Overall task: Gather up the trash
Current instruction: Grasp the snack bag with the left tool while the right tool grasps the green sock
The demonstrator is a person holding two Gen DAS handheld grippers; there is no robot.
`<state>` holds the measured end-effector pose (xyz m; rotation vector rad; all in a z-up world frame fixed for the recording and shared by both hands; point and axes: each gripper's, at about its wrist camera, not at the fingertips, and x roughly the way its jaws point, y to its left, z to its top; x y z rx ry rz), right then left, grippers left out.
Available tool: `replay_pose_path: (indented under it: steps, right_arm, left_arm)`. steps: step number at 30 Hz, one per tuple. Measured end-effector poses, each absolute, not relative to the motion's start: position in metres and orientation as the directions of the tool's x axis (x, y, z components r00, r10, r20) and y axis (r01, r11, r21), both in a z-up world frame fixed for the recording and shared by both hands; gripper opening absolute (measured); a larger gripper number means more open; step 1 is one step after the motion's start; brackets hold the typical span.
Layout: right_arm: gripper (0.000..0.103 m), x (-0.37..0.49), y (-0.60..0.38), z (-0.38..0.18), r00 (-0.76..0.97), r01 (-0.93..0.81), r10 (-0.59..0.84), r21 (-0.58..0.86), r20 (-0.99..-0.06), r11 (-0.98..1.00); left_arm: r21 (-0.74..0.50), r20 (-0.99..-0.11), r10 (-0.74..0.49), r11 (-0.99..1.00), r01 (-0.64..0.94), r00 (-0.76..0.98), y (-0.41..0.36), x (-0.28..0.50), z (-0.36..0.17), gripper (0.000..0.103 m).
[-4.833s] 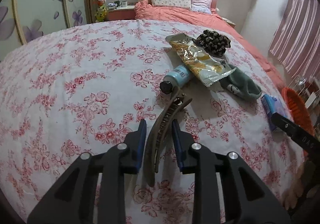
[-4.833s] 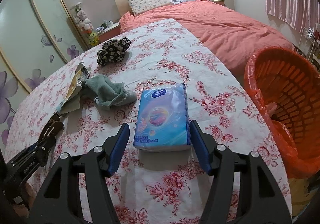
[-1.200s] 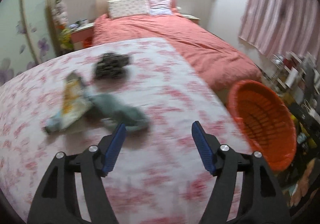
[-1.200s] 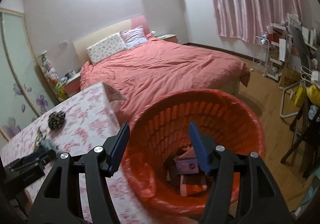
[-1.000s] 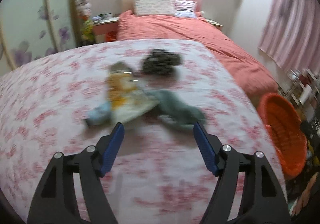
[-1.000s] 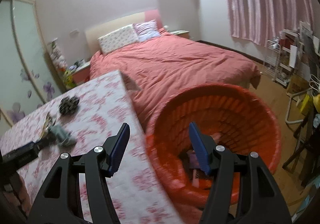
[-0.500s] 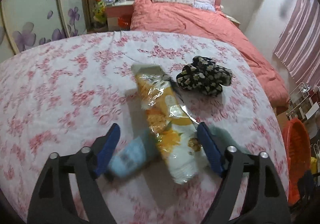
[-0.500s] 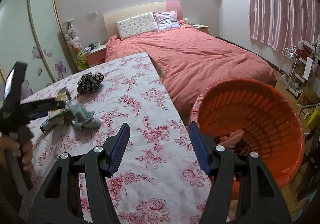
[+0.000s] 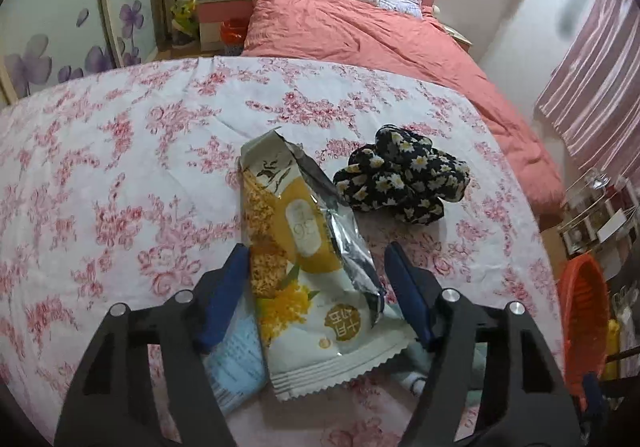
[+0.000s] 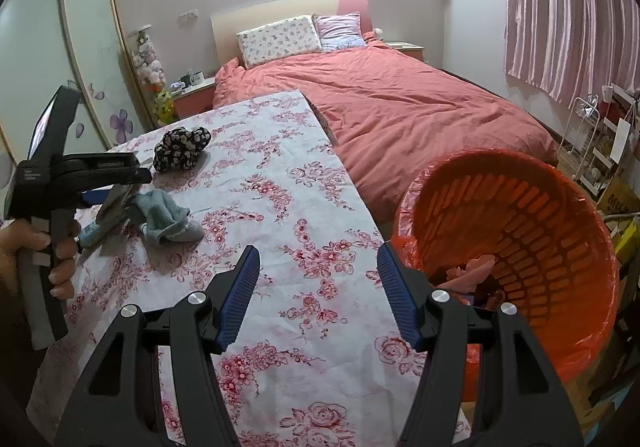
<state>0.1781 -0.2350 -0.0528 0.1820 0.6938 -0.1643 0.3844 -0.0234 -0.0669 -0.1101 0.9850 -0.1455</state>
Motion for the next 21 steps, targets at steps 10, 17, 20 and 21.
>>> replay_pose_path:
  steps: [10,17,20,21]
  right_arm:
    - [0.061,0.181,-0.225,-0.053,0.757,0.194,-0.079,0.108,-0.649,0.975]
    - [0.061,0.189,-0.206,-0.051,0.760,0.154,-0.045,0.112,-0.648,0.982]
    - [0.061,0.199,-0.194,-0.050,0.762,0.126,-0.015,0.125,-0.648,0.984]
    - [0.062,0.206,-0.189,-0.049,0.761,0.110,0.006,0.139,-0.649,0.984]
  left_arm:
    - [-0.130,-0.800,-0.161,0.987,0.095,0.578,-0.013,0.374,-0.056,0.040]
    - [-0.132,-0.770,-0.151,0.988,0.077,0.620,0.034,0.345,-0.032,0.040]
    - [-0.134,-0.757,-0.143,0.989,0.062,0.637,0.058,0.328,-0.023,0.041]
    - [-0.136,-0.754,-0.140,0.989,0.056,0.642,0.066,0.321,-0.021,0.041]
